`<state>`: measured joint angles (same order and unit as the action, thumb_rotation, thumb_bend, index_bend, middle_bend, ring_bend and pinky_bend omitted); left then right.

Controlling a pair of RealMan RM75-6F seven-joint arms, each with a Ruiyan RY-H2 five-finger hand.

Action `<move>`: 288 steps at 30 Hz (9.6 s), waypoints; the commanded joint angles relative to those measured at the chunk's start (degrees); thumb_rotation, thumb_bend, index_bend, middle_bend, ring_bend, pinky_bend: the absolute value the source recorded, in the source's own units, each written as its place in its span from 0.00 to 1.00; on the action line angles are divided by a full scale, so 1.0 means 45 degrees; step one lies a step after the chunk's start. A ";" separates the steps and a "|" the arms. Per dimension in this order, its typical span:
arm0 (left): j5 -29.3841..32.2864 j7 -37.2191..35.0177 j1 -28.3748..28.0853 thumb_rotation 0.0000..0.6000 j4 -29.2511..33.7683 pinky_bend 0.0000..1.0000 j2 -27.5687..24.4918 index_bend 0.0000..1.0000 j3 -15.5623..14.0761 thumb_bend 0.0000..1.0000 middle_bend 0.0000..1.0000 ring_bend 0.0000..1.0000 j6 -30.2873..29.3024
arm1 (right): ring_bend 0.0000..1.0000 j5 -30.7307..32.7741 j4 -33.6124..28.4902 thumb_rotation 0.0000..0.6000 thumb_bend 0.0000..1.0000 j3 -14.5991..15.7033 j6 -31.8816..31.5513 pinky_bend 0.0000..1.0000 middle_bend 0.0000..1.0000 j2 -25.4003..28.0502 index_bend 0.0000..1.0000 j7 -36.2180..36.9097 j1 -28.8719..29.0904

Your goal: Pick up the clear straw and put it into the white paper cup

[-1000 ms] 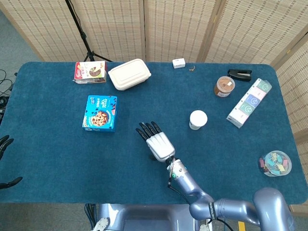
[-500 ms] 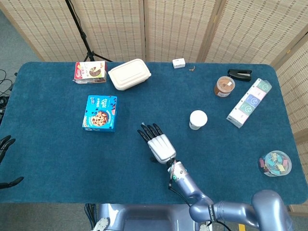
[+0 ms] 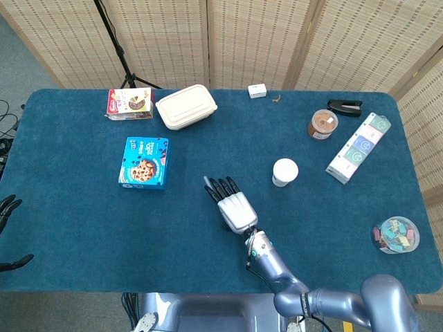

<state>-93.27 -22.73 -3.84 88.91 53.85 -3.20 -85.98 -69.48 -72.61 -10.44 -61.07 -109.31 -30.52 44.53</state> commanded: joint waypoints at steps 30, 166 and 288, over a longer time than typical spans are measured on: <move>-0.0120 0.0224 -0.0012 1.00 0.0134 0.00 -0.0006 0.00 -0.0103 0.00 0.00 0.00 0.0052 | 0.00 -0.1171 0.0456 1.00 0.00 -0.0657 -0.1352 0.00 0.00 0.1615 0.00 -0.0997 -0.0010; 0.0588 -0.1003 -0.0451 1.00 -0.0021 0.00 -0.0329 0.00 0.0141 0.01 0.00 0.00 0.1143 | 0.00 0.6917 -0.3655 1.00 0.49 -0.6382 0.2478 0.00 0.00 0.2796 0.55 0.5826 0.0467; 0.0627 0.0050 -0.0430 1.00 0.0612 0.00 -0.0296 0.00 0.0103 0.01 0.00 0.00 0.1172 | 0.00 -0.2281 0.0253 1.00 0.26 -0.2262 0.0270 0.00 0.00 0.4851 0.07 1.8352 -0.2148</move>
<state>-90.38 -22.44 -5.84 91.71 52.53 -2.73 -80.60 -76.84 -68.28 -22.26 -56.68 -91.15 59.29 36.08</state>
